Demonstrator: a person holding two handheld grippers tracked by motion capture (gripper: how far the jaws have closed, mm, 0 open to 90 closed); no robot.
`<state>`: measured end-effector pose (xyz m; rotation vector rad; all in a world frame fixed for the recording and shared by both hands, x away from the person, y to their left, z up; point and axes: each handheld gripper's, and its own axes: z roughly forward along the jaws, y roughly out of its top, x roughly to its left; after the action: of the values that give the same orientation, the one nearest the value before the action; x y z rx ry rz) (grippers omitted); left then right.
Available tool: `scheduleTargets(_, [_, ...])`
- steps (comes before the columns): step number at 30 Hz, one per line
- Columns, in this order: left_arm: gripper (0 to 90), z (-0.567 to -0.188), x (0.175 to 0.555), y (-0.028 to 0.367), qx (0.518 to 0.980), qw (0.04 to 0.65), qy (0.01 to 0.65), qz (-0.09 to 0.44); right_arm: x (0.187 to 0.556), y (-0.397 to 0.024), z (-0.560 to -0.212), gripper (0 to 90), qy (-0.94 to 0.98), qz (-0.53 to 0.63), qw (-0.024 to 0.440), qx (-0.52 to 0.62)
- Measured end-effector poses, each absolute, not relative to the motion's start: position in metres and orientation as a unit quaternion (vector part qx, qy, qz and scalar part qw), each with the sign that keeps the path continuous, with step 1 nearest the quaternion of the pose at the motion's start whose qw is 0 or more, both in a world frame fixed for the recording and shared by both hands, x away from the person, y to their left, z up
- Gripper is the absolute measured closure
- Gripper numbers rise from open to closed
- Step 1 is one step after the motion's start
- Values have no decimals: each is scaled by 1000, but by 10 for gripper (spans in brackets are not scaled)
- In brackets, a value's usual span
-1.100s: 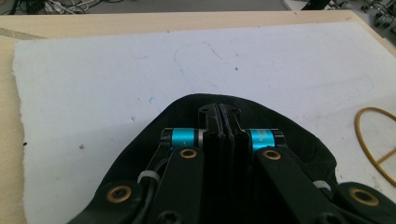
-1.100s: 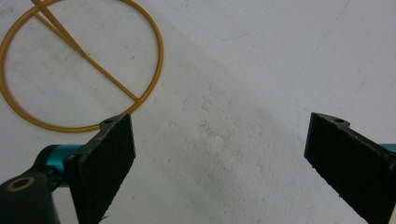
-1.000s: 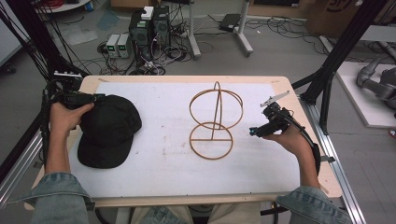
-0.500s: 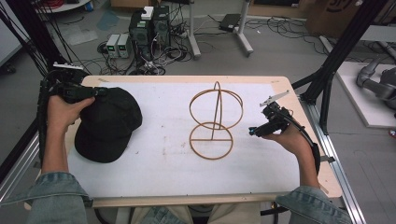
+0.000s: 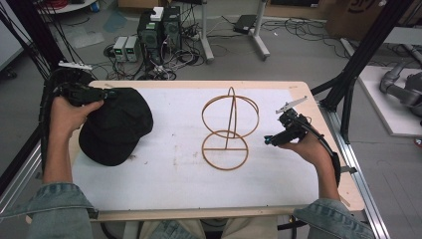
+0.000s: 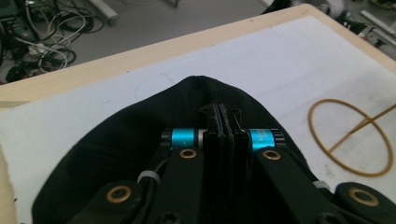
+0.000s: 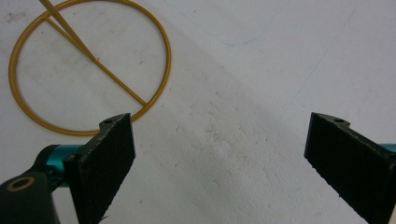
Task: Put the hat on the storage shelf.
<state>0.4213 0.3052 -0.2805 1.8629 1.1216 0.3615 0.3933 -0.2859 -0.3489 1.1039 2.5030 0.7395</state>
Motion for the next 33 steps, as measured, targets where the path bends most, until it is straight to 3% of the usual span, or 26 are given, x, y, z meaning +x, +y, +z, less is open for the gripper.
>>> scheduleTargets(33, [877,-224,398,261,794,472,354,144,393,-284,-346,83,873,264,151,382])
